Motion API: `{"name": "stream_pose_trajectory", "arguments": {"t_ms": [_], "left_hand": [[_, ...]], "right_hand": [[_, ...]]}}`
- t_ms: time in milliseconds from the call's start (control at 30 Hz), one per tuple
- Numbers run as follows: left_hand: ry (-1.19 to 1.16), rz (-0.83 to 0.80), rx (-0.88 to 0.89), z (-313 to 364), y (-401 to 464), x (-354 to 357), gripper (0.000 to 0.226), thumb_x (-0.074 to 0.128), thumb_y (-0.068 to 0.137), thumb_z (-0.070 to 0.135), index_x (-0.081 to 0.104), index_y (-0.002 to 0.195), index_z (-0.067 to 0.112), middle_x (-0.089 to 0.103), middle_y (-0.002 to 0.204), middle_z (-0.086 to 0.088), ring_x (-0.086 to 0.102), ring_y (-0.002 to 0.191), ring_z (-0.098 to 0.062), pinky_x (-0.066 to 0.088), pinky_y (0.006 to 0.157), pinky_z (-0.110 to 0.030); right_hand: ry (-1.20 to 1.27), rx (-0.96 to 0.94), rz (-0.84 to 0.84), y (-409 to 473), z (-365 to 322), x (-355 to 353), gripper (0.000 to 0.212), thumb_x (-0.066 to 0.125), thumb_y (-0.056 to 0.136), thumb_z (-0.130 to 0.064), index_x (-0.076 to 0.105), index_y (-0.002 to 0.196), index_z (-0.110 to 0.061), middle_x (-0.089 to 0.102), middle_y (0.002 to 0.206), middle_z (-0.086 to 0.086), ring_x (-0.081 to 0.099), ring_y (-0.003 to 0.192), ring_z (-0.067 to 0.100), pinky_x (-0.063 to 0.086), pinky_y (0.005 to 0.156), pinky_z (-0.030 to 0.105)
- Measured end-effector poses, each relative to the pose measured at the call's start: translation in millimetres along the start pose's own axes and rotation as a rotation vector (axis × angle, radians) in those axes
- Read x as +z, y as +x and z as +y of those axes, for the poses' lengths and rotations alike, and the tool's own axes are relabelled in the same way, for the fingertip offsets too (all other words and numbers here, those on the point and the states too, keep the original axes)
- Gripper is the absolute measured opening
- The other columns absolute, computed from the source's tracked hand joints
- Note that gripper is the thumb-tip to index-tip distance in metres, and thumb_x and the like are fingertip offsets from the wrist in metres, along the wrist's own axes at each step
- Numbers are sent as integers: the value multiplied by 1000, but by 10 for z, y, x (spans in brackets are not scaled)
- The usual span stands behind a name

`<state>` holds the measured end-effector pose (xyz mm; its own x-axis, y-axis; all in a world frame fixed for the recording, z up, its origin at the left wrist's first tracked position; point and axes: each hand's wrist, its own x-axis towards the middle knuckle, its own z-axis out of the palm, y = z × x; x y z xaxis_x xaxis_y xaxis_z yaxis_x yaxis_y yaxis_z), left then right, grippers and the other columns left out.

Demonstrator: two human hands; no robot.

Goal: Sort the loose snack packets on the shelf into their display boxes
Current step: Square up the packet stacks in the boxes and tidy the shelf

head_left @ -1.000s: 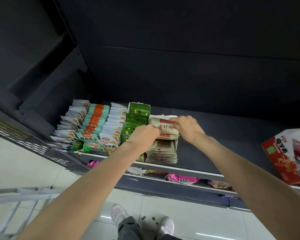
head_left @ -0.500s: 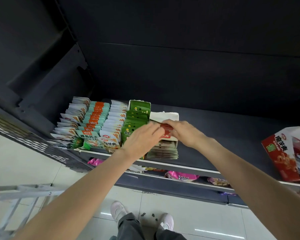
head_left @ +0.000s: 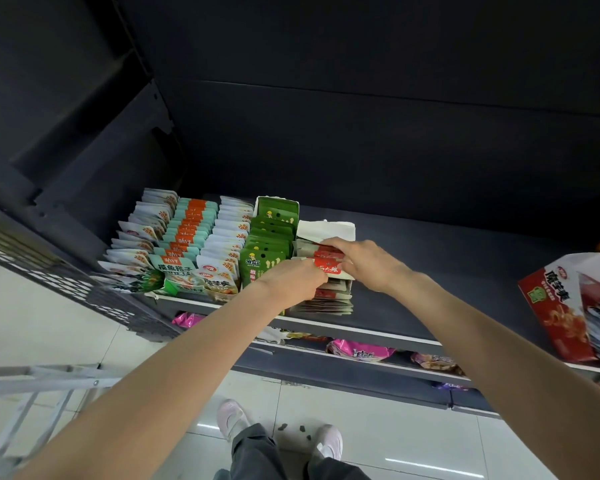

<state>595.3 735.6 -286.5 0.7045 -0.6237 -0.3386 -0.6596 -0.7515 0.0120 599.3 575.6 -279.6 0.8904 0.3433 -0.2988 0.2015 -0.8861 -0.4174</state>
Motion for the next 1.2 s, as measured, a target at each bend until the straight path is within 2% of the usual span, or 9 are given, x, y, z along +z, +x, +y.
{"name": "stream_pose_trajectory", "arguments": {"t_ms": [167, 400, 500, 567, 767, 900, 1000, 1067, 1200], "left_hand": [[130, 26, 38, 46, -60, -46, 29, 45, 89, -5, 57, 114, 6, 62, 94, -9, 59, 75, -21, 49, 68, -28], [-81, 102, -26, -65, -112, -191, 33, 38, 98, 17, 47, 130, 13, 61, 107, -8, 60, 79, -17, 53, 67, -25], [-231, -8, 16, -43, -155, -82, 61, 35, 92, 57, 37, 139, 17, 48, 135, -6, 53, 115, -21, 50, 91, -37], [-122, -67, 31, -22, -178, -16, 84, 45, 81, 69, 26, 143, 16, 37, 146, -4, 41, 131, -22, 44, 102, -41], [12, 27, 43, 65, -72, -80, 37, 43, 97, 27, 48, 129, 9, 61, 119, -11, 63, 105, -23, 52, 86, -35], [-31, 76, 16, 54, -51, -100, 33, 42, 98, 27, 52, 124, 9, 63, 115, -10, 63, 103, -22, 50, 83, -32], [-146, 112, -75, -4, -25, -14, 34, 42, 98, 28, 45, 129, 13, 57, 124, -8, 57, 111, -20, 48, 91, -34], [-152, 235, -119, 6, 10, 58, 40, 47, 95, 23, 38, 133, 13, 47, 132, -7, 45, 121, -19, 39, 101, -35], [-309, 524, -295, 168, 17, 221, 64, 62, 85, 34, 31, 135, 10, 35, 134, -8, 32, 124, -21, 27, 106, -30]], "right_hand": [[-25, -28, 11, -21, -32, 16, 42, 47, 96, -18, 42, 136, -29, 59, 123, 10, 57, 107, 30, 49, 90, 40], [-38, 55, 37, 129, 10, -203, 38, 46, 96, -14, 51, 132, -27, 66, 106, 6, 60, 91, 23, 47, 80, 36], [-123, 63, 22, 137, -11, -177, 38, 47, 96, -18, 49, 133, -27, 64, 114, 7, 58, 100, 27, 43, 78, 34], [-145, 60, 19, 114, -24, -141, 43, 49, 95, -22, 44, 137, -29, 62, 120, 5, 57, 106, 27, 45, 84, 36], [-95, 81, 29, 97, -14, -64, 39, 47, 96, -20, 48, 134, -29, 63, 119, 2, 57, 101, 21, 42, 79, 31], [78, 80, -90, 170, 6, -267, 26, 56, 92, -20, 64, 117, -21, 66, 115, -1, 58, 98, 18, 42, 78, 30], [65, 58, -129, 243, -28, -313, 31, 57, 91, -18, 59, 122, -23, 60, 121, 0, 55, 110, 21, 43, 84, 34], [54, 61, -30, 258, -54, -214, 37, 57, 91, -15, 52, 127, -23, 60, 122, 2, 55, 111, 22, 46, 89, 36], [384, 111, 497, -41, -18, 122, 45, 57, 86, -1, 48, 127, -18, 49, 128, 3, 50, 119, 16, 40, 92, 18]]}}
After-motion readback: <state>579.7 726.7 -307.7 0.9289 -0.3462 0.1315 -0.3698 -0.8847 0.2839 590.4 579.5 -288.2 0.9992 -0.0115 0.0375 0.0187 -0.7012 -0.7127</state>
